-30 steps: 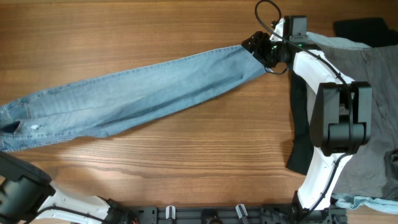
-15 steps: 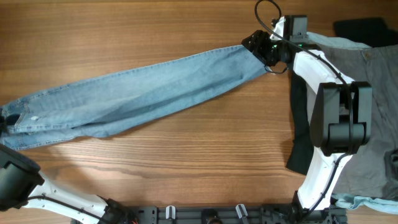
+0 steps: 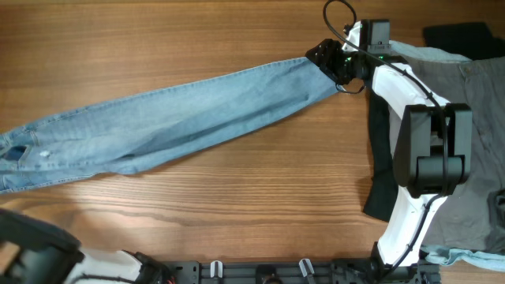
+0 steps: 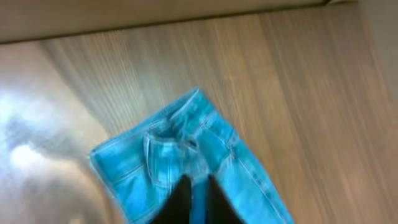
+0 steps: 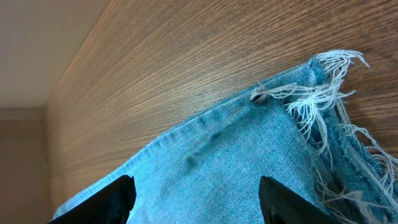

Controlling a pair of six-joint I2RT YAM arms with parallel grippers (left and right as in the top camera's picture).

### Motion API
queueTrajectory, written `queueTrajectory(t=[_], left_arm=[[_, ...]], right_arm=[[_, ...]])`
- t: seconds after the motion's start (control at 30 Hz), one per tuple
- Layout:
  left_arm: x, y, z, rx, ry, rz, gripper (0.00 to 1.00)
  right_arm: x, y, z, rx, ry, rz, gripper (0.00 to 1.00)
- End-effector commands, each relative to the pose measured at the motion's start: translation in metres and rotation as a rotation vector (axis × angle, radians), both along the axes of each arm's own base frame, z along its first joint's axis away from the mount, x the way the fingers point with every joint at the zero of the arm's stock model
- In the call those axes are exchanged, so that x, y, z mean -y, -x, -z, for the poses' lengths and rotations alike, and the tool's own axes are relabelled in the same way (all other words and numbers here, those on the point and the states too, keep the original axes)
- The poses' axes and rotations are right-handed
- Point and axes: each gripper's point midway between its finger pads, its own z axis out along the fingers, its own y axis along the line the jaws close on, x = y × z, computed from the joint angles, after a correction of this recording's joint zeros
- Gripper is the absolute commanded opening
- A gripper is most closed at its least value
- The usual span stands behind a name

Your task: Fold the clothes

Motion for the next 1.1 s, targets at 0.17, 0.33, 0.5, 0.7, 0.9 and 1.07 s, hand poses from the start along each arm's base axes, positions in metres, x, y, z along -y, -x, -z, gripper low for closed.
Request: queueTrajectory(t=[0.17,0.33,0.5,0.7,0.9,1.07], left_arm=[[0.098,0.021,0.056,-0.140,0.380,0.130,0.04],[0.152,0.027,0.111,-0.221,0.504,0.198,0.04],[0.174,0.030,0.138,-0.249,0.526,0.234,0.04],[0.145,-0.003,0.132,-0.114,0.393,0.249,0.04],[0.087,-0.087,0.072,0.287,0.119,0.257,0.04],[0.074,-0.069,0.079,0.237,0.120,0.183,0.04]], right_arm=[[-0.001,0.001,0.007,-0.017,-0.013,-0.012,0.68],[-0.001,0.001,0.007,-0.022,-0.014,-0.010,0.68],[-0.001,0.002,0.008,-0.034,-0.018,-0.005,0.67],[-0.001,0.003,0.008,-0.036,-0.018,-0.005,0.67],[-0.001,0.003,0.008,-0.029,-0.013,-0.011,0.68],[-0.001,0.008,0.011,-0.026,0.014,-0.052,0.68]])
